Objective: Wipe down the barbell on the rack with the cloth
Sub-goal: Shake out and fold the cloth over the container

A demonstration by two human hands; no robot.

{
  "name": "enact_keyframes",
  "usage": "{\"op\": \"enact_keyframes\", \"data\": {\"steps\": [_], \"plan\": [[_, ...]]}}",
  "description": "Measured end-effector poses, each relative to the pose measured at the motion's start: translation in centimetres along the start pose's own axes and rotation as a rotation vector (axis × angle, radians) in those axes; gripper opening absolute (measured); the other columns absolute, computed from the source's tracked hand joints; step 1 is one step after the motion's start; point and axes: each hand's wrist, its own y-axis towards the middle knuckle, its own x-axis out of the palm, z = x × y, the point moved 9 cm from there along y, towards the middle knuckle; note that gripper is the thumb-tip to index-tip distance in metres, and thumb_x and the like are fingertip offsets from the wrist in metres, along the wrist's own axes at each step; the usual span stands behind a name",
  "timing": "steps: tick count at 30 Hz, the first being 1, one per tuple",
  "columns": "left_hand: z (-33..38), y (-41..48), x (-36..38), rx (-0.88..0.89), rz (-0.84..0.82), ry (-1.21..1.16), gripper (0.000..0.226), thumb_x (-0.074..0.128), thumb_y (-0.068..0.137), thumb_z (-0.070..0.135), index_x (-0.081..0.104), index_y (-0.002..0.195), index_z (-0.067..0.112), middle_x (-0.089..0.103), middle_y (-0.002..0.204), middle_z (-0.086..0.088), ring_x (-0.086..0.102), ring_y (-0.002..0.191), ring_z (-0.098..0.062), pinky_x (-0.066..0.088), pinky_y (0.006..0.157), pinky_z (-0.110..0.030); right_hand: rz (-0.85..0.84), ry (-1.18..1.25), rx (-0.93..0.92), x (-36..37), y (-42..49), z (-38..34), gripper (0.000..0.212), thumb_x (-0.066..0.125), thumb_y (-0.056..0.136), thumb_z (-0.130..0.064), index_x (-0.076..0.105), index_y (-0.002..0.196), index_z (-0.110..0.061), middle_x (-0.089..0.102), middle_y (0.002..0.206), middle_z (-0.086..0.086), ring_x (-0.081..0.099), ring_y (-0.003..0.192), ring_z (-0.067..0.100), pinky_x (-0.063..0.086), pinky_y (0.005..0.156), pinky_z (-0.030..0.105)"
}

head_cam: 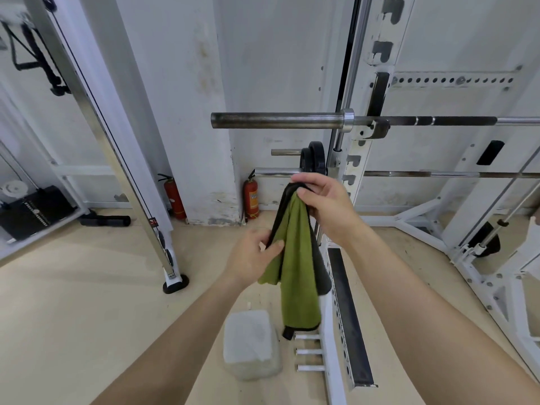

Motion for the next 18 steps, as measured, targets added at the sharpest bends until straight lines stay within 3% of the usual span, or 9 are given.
{"op": "enact_keyframes", "data": {"steps": [3, 6, 8, 12, 15, 18], "plan": [[-2.9, -1.4, 2.0, -0.062, -0.113, 0.316, 0.033, 0.057, 0.091, 0.050, 0.065, 0.084, 0.019, 0.047, 0.095, 0.004, 0.050, 0.090, -0.017, 0.045, 0.076, -0.034, 0.029, 0.090, 0.005, -0.5, 0.7, -1.3, 0.028, 0.056, 0.095, 0.006, 0.073, 0.106, -0.014, 0.073, 0.098, 0.005, 0.070, 0.085, 0.017, 0.056, 0.077, 0.030], [-4.1, -2.4, 1.7, -0.002, -0.072, 0.595, 0.043, 0.051, 0.085, 0.063, 0.064, 0.083, 0.022, 0.041, 0.101, 0.006, 0.044, 0.096, -0.014, 0.049, 0.071, -0.034, 0.080, 0.110, -0.012, -1.6, 1.1, -2.2, 0.028, 0.054, 0.096, 0.007, 0.071, 0.110, -0.010, 0.073, 0.091, 0.005, 0.070, 0.082, 0.015, 0.057, 0.077, 0.029], [-4.9, -2.8, 0.7, 0.024, -0.057, 0.643, 0.046, 0.047, 0.081, 0.067, 0.066, 0.086, 0.025, 0.042, 0.104, 0.008, 0.045, 0.098, -0.013, 0.051, 0.068, -0.035, 0.141, 0.139, -0.009, -3.1, 1.3, -2.4, 0.027, 0.054, 0.097, 0.006, 0.070, 0.111, -0.009, 0.074, 0.087, 0.003, 0.069, 0.079, 0.012, 0.056, 0.074, 0.027], [-6.2, -2.4, -2.5, 0.055, -0.041, 0.503, 0.039, 0.056, 0.079, 0.062, 0.069, 0.081, 0.025, 0.054, 0.103, 0.015, 0.057, 0.086, -0.012, 0.053, 0.072, -0.038, 0.274, 0.099, 0.027, -6.9, 1.5, -1.3, 0.027, 0.056, 0.096, 0.004, 0.072, 0.111, -0.011, 0.071, 0.091, 0.005, 0.066, 0.075, 0.015, 0.054, 0.069, 0.030], [-5.7, -1.8, -4.6, -0.068, 0.012, 0.205, 0.009, 0.078, 0.080, 0.036, 0.073, 0.075, 0.030, 0.066, 0.087, 0.011, 0.064, 0.078, -0.011, 0.055, 0.076, -0.041, 0.365, 0.062, 0.078, -9.0, 1.3, 0.6, 0.028, 0.056, 0.096, 0.002, 0.072, 0.114, -0.012, 0.071, 0.101, 0.006, 0.064, 0.076, 0.015, 0.052, 0.070, 0.030], [-5.1, -1.7, -5.1, -0.229, 0.028, -0.137, 0.005, 0.074, 0.087, 0.024, 0.078, 0.086, 0.026, 0.075, 0.089, 0.001, 0.066, 0.077, -0.011, 0.054, 0.075, -0.035, 0.380, 0.075, 0.115, -9.5, 1.3, 2.1, 0.029, 0.056, 0.096, 0.001, 0.073, 0.113, -0.015, 0.070, 0.108, 0.008, 0.064, 0.078, 0.017, 0.053, 0.067, 0.029]]}}
